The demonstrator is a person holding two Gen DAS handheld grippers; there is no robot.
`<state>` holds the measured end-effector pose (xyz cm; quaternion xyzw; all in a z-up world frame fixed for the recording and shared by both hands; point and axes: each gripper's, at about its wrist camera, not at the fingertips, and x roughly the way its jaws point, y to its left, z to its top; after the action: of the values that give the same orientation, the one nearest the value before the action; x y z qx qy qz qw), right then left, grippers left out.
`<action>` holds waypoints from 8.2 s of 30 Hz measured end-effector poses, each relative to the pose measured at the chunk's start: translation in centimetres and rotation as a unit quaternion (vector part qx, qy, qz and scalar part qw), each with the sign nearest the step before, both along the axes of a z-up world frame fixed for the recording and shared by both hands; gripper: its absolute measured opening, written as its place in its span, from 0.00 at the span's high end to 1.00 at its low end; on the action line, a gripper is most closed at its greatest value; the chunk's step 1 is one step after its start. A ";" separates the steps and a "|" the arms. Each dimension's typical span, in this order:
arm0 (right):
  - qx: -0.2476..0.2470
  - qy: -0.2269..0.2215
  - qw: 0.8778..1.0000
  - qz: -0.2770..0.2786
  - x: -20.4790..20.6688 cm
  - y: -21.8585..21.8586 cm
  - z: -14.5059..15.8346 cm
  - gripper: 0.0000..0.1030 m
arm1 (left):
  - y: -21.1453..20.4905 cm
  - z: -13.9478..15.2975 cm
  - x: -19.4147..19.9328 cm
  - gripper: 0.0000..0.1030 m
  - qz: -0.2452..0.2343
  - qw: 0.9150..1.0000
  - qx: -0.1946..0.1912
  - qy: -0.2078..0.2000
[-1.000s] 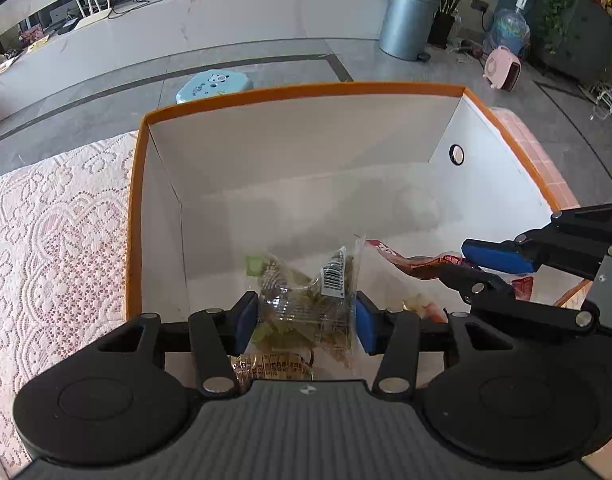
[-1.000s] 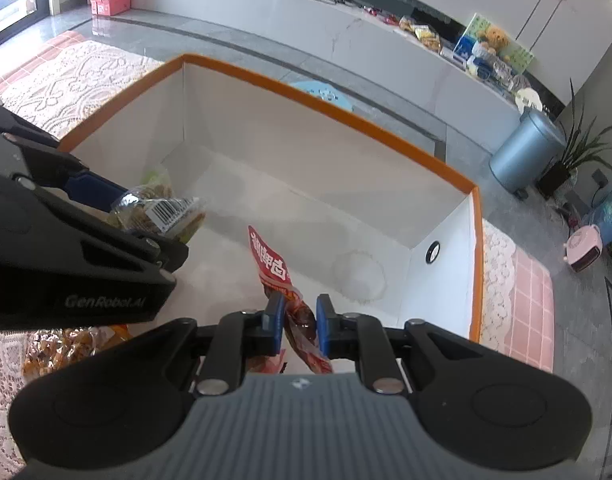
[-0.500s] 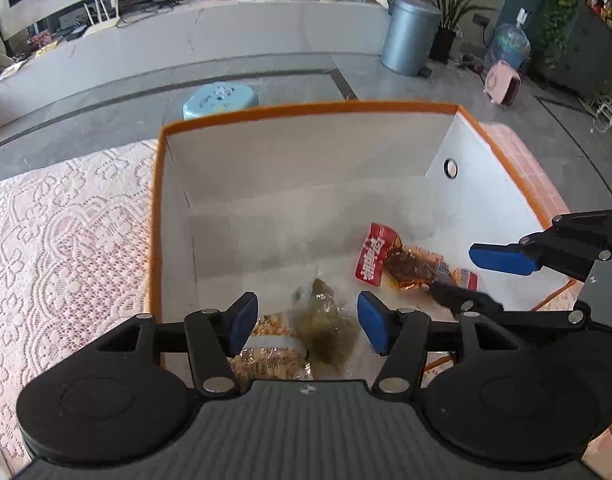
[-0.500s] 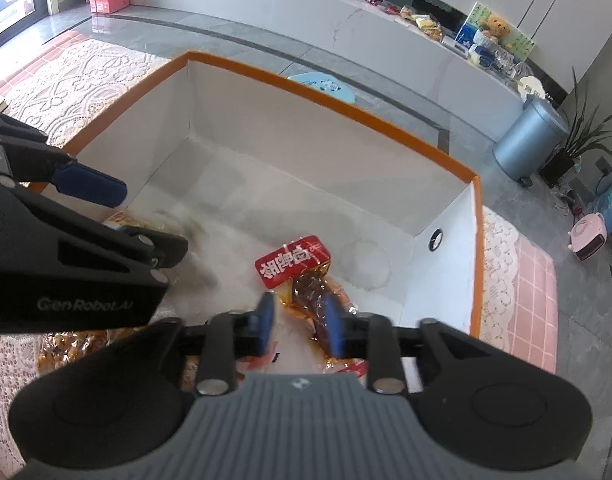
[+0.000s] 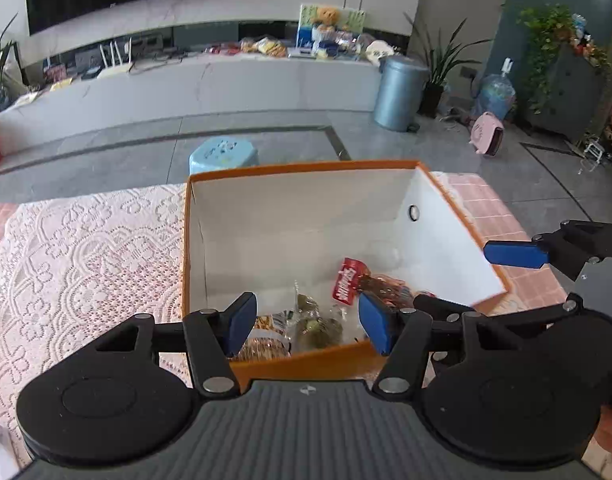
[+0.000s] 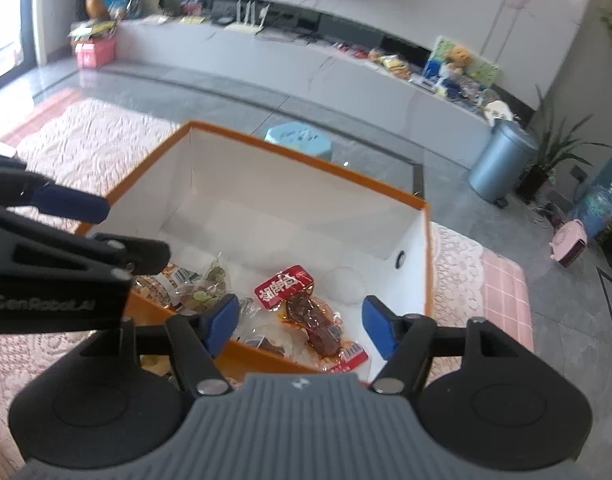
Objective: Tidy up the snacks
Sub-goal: 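Move both tools back toward the peanut bag and hawthorn-ball bag, then grasp the gold peanut bag with the right tool, then grasp the clear hawthorn-ball bag with the left tool while the right tool holds the peanut bag, then carry both bags over the orange box and open both tools to drop them, then move both tools back toward the red chip bag and spicy-strip pack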
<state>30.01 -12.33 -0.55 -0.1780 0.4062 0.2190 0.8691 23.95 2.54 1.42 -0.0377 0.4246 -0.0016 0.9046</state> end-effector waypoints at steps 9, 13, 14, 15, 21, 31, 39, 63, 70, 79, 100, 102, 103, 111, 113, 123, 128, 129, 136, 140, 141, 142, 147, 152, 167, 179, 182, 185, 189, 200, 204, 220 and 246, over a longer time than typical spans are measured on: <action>0.067 -0.020 0.996 -0.054 -6.3 -4.0 2.2 0.26 | -1.6 1.5 -5.3 0.33 -0.017 1.000 -0.003 -0.026; 0.093 -0.031 0.992 -0.077 -9.8 -5.6 2.0 0.24 | -1.8 1.1 -7.4 0.33 -0.017 0.999 -0.003 -0.039; 0.097 -0.034 0.991 -0.083 -10.5 -6.0 1.8 0.24 | -1.8 0.8 -7.9 0.33 -0.016 0.999 -0.003 -0.042; 0.104 -0.035 0.990 -0.089 -11.4 -6.3 1.4 0.24 | -1.8 0.6 -8.4 0.33 -0.016 0.999 -0.002 -0.042; 0.142 -0.025 0.984 -0.108 -15.5 -7.1 -1.1 0.24 | -0.2 -2.1 -10.7 0.33 -0.002 1.000 -0.004 -0.013; 0.162 -0.007 0.984 -0.078 -18.5 -3.6 -5.3 0.24 | 3.3 -5.6 -13.1 0.37 0.041 0.998 -0.034 0.039; 0.160 -0.004 0.987 -0.030 -17.5 0.0 -6.5 0.24 | 4.8 -6.5 -11.6 0.45 0.087 0.994 -0.004 0.070; 0.214 0.125 0.967 -0.058 -10.3 5.9 -13.0 0.33 | 9.0 -9.3 -10.2 0.45 0.165 0.979 -0.087 0.085; 0.252 0.143 0.953 -0.089 -8.8 6.1 -14.0 0.43 | 8.8 -9.5 -9.9 0.45 0.166 0.979 -0.074 0.092; 0.248 0.123 0.959 -0.060 -9.4 6.0 -12.9 0.73 | 8.9 -9.7 -10.0 0.46 0.164 0.979 -0.068 0.096; 0.251 0.013 0.967 -0.050 -13.9 -1.9 -5.4 0.82 | 5.4 -7.9 -10.9 0.43 0.056 0.995 -0.067 0.039; 0.244 0.006 0.968 -0.063 -14.1 -3.6 -4.9 0.82 | 4.8 -7.8 -11.0 0.39 0.043 0.995 -0.084 0.036; 0.238 0.003 0.969 -0.069 -14.1 -4.4 -4.8 0.82 | 4.5 -7.8 -11.1 0.37 0.036 0.995 -0.092 0.034; 0.228 -0.003 0.966 -0.123 -14.0 -10.5 -5.2 0.82 | 1.2 -8.6 -10.7 0.30 -0.011 0.992 -0.121 0.033; 0.239 0.007 0.961 -0.138 -13.7 -11.3 -5.8 0.82 | 0.5 -9.1 -10.1 0.30 -0.015 0.991 -0.128 0.042; 0.255 -0.029 0.954 -0.152 -14.1 -11.0 -6.1 0.82 | -2.2 -12.2 -6.4 0.27 -0.006 0.987 -0.147 0.063; 0.257 -0.006 0.952 -0.167 -13.4 -11.1 -6.8 0.82 | -2.5 -13.8 -5.5 0.28 0.014 0.984 -0.155 0.083; 0.256 -0.004 0.952 -0.168 -13.3 -11.1 -6.9 0.82 | -2.7 -14.0 -5.4 0.28 0.015 0.984 -0.157 0.084; 0.261 0.001 0.950 -0.171 -13.0 -11.0 -7.2 0.82 | -4.9 -13.5 -4.7 0.44 0.008 0.983 -0.153 0.099; 0.261 0.001 0.950 -0.172 -13.0 -11.1 -7.2 0.82 | -5.7 -13.2 -4.3 0.48 0.022 0.984 -0.145 0.098; 0.262 0.001 0.950 -0.172 -13.0 -11.1 -7.2 0.82 | -5.8 -13.2 -4.1 0.50 0.028 0.984 -0.147 0.098; 0.262 0.001 0.949 -0.173 -13.0 -11.1 -7.2 0.82 | -5.8 -13.2 -4.1 0.54 0.034 0.983 -0.150 0.099; 0.262 0.001 0.949 -0.174 -13.0 -11.1 -7.3 0.82 | -5.7 -11.8 -4.8 0.76 0.039 0.986 -0.145 0.071; 0.266 -0.001 0.948 -0.175 -13.1 -11.4 -7.2 0.83 | -5.7 -10.6 -6.3 0.82 0.037 0.989 -0.133 0.050; 0.271 -0.031 0.948 -0.162 -14.5 -11.5 -5.7 0.84 | -4.8 -4.2 -9.9 0.84 0.059 0.993 -0.099 -0.015; 0.291 -0.085 0.942 -0.142 -14.3 -12.0 -0.1 0.84 | -5.9 1.7 -7.5 0.85 0.024 0.994 -0.088 -0.067; 0.283 -0.112 0.944 -0.125 -13.4 -11.5 1.7 0.85 | -6.1 2.5 -6.5 0.85 0.018 0.993 -0.078 -0.082; 0.279 -0.124 0.945 -0.117 -12.0 -11.2 2.9 0.85 | -5.7 3.2 -5.3 0.85 0.018 0.993 -0.071 -0.092; 0.266 -0.130 0.948 -0.115 -9.8 -10.6 3.4 0.85 | -5.3 3.4 -3.7 0.86 0.022 0.993 -0.063 -0.096; 0.211 -0.137 0.963 -0.099 -3.2 -7.5 2.5 0.86 | -3.1 1.3 1.0 0.87 0.045 0.994 -0.051 -0.086; 0.180 -0.133 0.971 -0.086 -1.0 -5.9 1.2 0.86 | -2.7 -0.3 2.5 0.87 0.045 0.995 -0.039 -0.074; 0.035 -0.074 0.994 -0.068 4.6 -1.4 -5.0 0.86 | -1.9 -6.3 5.3 0.87 0.051 0.999 0.020 -0.005; 0.011 -0.020 0.996 -0.081 4.2 -1.6 -5.1 0.58 | -2.6 -3.8 3.8 0.51 0.029 0.997 0.066 -0.022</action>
<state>34.19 -13.89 -5.62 -0.1394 0.3994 0.1483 0.8939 27.76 -0.09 -2.33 0.0093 0.4023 0.0521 0.9140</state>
